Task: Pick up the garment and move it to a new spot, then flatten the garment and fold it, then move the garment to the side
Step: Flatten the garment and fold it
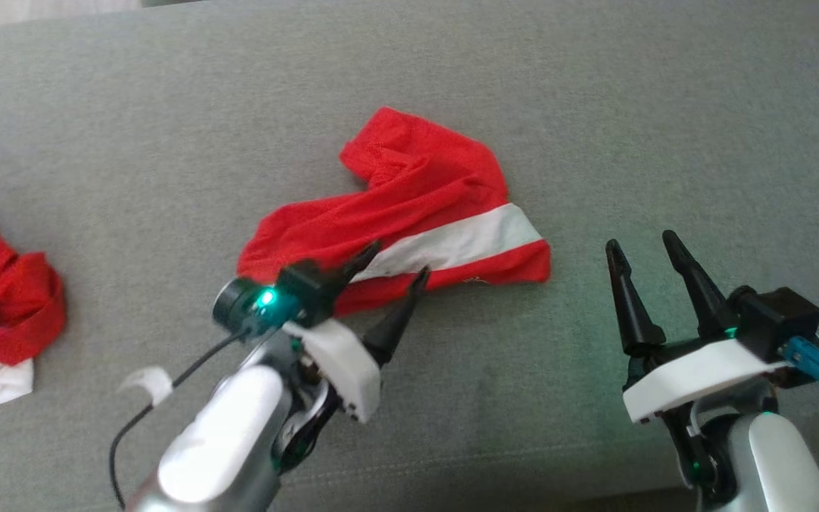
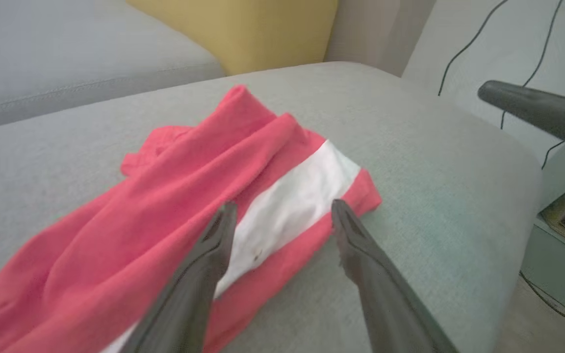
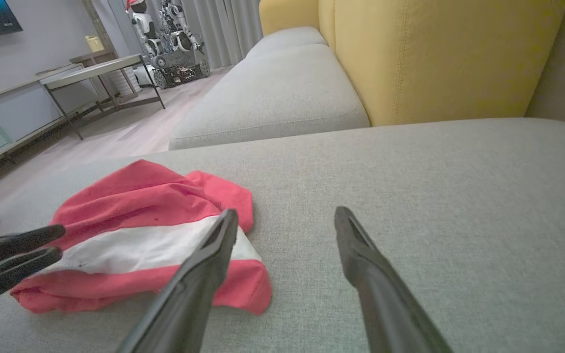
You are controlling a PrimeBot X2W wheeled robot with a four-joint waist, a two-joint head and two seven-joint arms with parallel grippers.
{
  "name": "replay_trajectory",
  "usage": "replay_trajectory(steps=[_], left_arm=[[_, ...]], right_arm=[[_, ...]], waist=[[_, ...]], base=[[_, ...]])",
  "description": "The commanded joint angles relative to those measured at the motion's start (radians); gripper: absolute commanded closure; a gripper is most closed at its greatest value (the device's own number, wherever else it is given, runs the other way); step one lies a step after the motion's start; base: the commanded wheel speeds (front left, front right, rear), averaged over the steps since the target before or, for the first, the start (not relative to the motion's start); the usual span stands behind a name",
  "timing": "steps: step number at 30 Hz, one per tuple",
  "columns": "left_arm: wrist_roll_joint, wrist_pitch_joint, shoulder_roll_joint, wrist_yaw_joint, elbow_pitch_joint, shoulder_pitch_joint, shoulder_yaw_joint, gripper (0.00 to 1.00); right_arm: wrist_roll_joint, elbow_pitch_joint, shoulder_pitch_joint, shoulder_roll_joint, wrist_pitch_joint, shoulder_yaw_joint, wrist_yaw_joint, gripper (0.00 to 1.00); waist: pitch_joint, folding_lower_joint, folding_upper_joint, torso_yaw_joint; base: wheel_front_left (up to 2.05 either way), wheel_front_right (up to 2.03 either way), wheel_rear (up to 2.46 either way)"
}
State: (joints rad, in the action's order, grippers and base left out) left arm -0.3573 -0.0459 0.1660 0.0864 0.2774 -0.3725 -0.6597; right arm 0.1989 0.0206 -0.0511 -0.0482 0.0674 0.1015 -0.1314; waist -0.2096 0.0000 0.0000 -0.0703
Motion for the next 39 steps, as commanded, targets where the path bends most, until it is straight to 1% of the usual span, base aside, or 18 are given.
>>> replay_trajectory(steps=[1, 7, 8, 9, 13, 19, 26, 33, 34, 35, 39], left_arm=[[0.014, -0.007, -0.005, 0.001, -0.009, -0.074, 0.029, 0.0], [0.024, 0.047, -0.007, -0.017, 0.119, -0.121, 0.025, 0.0], [0.023, 0.05, -0.008, -0.016, 0.134, -0.126, 0.023, 0.56], [0.024, 0.048, -0.007, -0.015, 0.145, -0.131, 0.022, 1.0], [0.025, 0.02, 0.003, -0.02, 0.167, -0.137, 0.028, 1.0], [0.012, 0.004, 0.028, -0.035, 0.147, -0.115, 0.047, 1.0], [-0.018, 0.034, 0.087, -0.067, 0.072, -0.042, 0.078, 1.0], [-0.044, 0.058, 0.096, -0.079, 0.05, 0.003, 0.08, 1.0], [-0.046, 0.058, 0.094, -0.082, 0.048, 0.007, 0.079, 0.82], [-0.047, 0.055, 0.091, -0.085, 0.045, 0.01, 0.079, 0.0], [-0.066, 0.02, 0.077, -0.09, 0.018, 0.026, 0.089, 0.0]], right_arm=[[0.011, 0.032, -0.039, -0.002, -0.014, 0.029, 0.001, 0.0], [0.021, 0.027, -0.048, -0.002, -0.023, 0.037, 0.001, 0.0], [0.023, 0.025, -0.048, -0.002, -0.025, 0.036, 0.001, 0.0], [0.025, 0.024, -0.048, -0.002, -0.028, 0.034, 0.001, 0.0], [0.031, 0.019, -0.046, -0.002, -0.034, 0.028, 0.001, 0.0], [0.035, 0.013, -0.043, -0.002, -0.037, 0.018, 0.001, 0.0], [0.037, 0.008, -0.041, -0.002, -0.03, 0.001, 0.001, 0.0], [0.042, -0.003, -0.051, -0.002, -0.024, 0.019, 0.001, 0.0], [0.043, -0.006, -0.052, -0.002, -0.024, 0.022, 0.001, 0.0], [0.043, -0.009, -0.052, -0.002, -0.023, 0.024, 0.001, 0.0], [0.044, -0.016, -0.052, -0.002, -0.025, 0.027, 0.001, 0.0]], waist=[[-0.013, 0.0, 0.0, -0.018], [-0.028, 0.0, 0.0, -0.047], [-0.03, 0.0, 0.0, -0.049], [-0.031, 0.0, 0.0, -0.051], [-0.033, 0.0, 0.0, -0.048], [-0.027, 0.0, 0.0, -0.03], [-0.023, 0.0, 0.0, 0.001], [-0.029, 0.0, 0.0, 0.009], [-0.029, 0.0, 0.0, 0.009], [-0.029, 0.0, 0.0, 0.01], [-0.025, 0.0, 0.0, 0.013]], base=[[0.0, 0.0, 0.0], [0.0, 0.0, 0.0], [0.0, 0.0, 0.0], [0.0, 0.0, 0.0], [0.0, 0.0, 0.0], [0.0, 0.0, 0.0], [0.0, 0.0, 0.0], [0.0, 0.0, 0.0], [0.0, 0.0, 0.0], [0.0, 0.0, 0.0], [0.0, 0.0, 0.0]])
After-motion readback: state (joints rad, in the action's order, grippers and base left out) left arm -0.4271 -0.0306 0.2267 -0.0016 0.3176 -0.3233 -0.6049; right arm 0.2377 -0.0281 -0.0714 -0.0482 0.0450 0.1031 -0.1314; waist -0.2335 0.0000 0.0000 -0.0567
